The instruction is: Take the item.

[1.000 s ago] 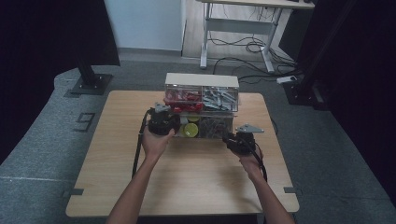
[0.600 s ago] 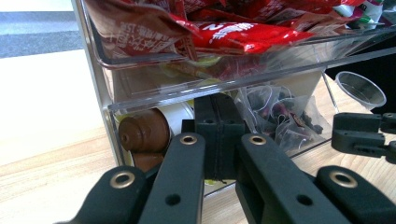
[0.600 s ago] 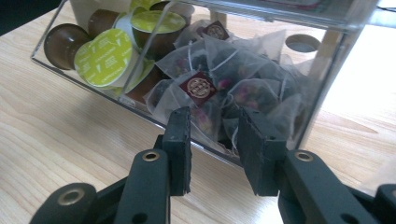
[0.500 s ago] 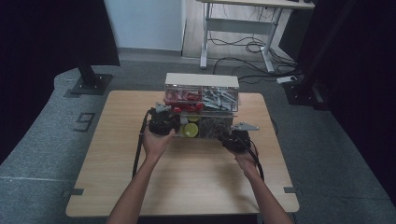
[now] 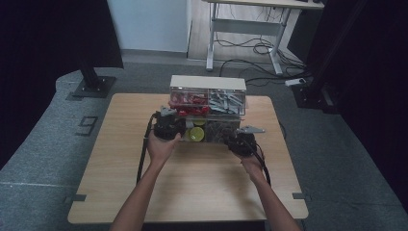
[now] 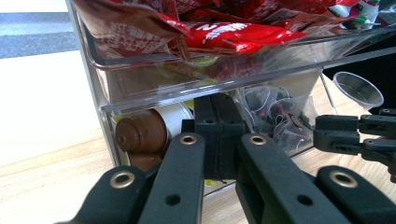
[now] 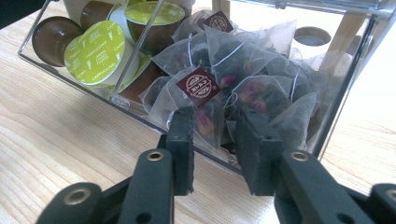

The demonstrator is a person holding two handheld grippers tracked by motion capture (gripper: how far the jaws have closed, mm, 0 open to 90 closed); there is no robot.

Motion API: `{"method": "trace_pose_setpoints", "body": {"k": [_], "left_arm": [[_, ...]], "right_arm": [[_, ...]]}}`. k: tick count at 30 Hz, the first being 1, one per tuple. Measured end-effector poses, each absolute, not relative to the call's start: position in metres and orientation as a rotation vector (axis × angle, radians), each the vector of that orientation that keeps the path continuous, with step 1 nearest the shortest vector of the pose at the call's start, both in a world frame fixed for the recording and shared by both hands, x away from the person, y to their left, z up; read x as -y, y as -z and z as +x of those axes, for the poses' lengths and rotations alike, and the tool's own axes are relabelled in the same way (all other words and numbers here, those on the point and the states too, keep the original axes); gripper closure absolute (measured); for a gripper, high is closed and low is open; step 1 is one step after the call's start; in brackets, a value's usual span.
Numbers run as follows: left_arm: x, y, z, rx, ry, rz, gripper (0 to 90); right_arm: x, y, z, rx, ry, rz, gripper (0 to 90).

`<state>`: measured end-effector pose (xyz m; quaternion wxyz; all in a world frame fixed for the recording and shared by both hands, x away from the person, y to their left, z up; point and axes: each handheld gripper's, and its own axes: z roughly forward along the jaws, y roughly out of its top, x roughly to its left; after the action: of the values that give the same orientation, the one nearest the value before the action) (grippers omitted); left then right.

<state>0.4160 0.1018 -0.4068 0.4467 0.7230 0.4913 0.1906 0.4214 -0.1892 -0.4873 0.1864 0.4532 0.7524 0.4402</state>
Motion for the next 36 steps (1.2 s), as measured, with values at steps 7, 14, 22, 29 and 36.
{"method": "trace_pose_setpoints", "body": {"k": [7,14,22,29,36], "left_arm": [[-0.101,0.406,0.415,-1.212,-0.472,1.789,89.6],[-0.102,0.406,0.415,-1.212,-0.470,1.788,89.6],[-0.102,0.407,0.417,-1.216,-0.472,1.788,89.6],[-0.101,0.407,0.417,-1.215,-0.472,1.785,89.7],[-0.101,0.407,0.417,-1.214,-0.466,1.783,89.7]], "right_arm": [[0.191,0.490,0.425,-2.127,-1.254,1.291,83.8],[0.191,0.490,0.426,-2.136,-1.259,1.278,89.3],[0.193,0.479,0.421,-2.110,-1.310,1.239,89.5],[0.191,0.466,0.414,-2.088,-1.353,1.195,89.5],[0.191,0.457,0.408,-2.074,-1.376,1.169,89.5]]}}
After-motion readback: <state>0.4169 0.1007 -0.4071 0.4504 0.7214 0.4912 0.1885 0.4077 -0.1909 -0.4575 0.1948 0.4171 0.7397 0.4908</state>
